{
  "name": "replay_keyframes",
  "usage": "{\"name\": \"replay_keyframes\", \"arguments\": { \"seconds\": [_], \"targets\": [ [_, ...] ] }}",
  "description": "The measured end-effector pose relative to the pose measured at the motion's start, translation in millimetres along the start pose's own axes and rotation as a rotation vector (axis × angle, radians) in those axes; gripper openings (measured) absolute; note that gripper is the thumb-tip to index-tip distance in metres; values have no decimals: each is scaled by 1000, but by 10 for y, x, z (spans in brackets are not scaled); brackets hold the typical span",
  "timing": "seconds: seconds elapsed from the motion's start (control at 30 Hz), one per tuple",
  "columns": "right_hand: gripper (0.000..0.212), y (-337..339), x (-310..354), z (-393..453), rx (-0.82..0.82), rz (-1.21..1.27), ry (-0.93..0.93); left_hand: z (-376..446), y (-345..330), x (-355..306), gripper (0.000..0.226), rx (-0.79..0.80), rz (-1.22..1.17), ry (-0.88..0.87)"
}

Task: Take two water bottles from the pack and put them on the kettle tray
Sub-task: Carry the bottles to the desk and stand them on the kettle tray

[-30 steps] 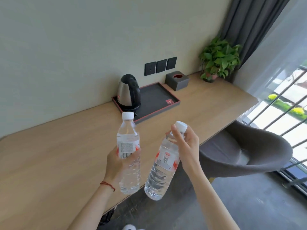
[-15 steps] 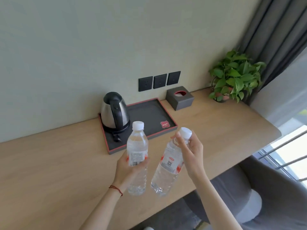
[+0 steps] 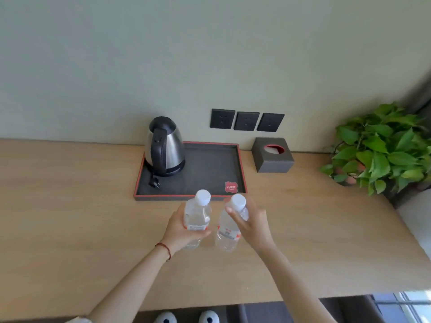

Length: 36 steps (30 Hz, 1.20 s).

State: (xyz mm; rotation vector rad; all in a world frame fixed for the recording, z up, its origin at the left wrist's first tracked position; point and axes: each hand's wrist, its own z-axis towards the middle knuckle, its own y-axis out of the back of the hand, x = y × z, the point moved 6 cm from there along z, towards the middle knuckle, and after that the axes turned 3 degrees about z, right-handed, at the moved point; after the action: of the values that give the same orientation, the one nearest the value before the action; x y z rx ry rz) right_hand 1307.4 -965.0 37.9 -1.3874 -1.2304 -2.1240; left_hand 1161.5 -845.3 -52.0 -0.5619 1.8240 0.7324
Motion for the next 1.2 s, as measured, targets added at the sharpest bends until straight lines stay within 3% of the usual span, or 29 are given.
{"name": "replay_keyframes", "arguments": {
  "seconds": [0.1,0.2,0.27,0.33,0.5,0.6,0.67,0.73,0.8,0.93,1.07,1.2],
  "targets": [
    [32,-23,-166,34,122,-51,2,23,-95,100,60,-33,27,24],
    [37,12,-350,41,139,-9,-56,56,-155,215,65,-77,31,44],
    [28,66,-423,88,112,-21,-69,101,-163,258,67,-88,39,48],
    [5,97,-405,134,98,-69,-28,152,-158,297,66,-86,38,58],
    [14,116,-309,210,190,-95,65,177,-150,351,64,-62,-12,58],
    [30,171,-241,288,166,-373,110,153,-171,232,74,12,-40,39],
    [44,193,-200,341,146,-625,53,127,-160,89,94,81,-86,39],
    [53,174,-184,363,169,-757,-28,103,-59,-144,99,60,-34,-36],
    [59,121,-162,364,183,-813,-66,83,38,-453,84,25,33,-201],
    [47,39,-141,372,150,-775,-96,137,11,-871,16,66,205,-364],
    [28,105,-143,537,164,-533,-146,254,-84,-825,33,64,361,-367],
    [28,235,-29,952,107,-400,-88,317,-82,-830,36,31,358,-409]
  ]
}}
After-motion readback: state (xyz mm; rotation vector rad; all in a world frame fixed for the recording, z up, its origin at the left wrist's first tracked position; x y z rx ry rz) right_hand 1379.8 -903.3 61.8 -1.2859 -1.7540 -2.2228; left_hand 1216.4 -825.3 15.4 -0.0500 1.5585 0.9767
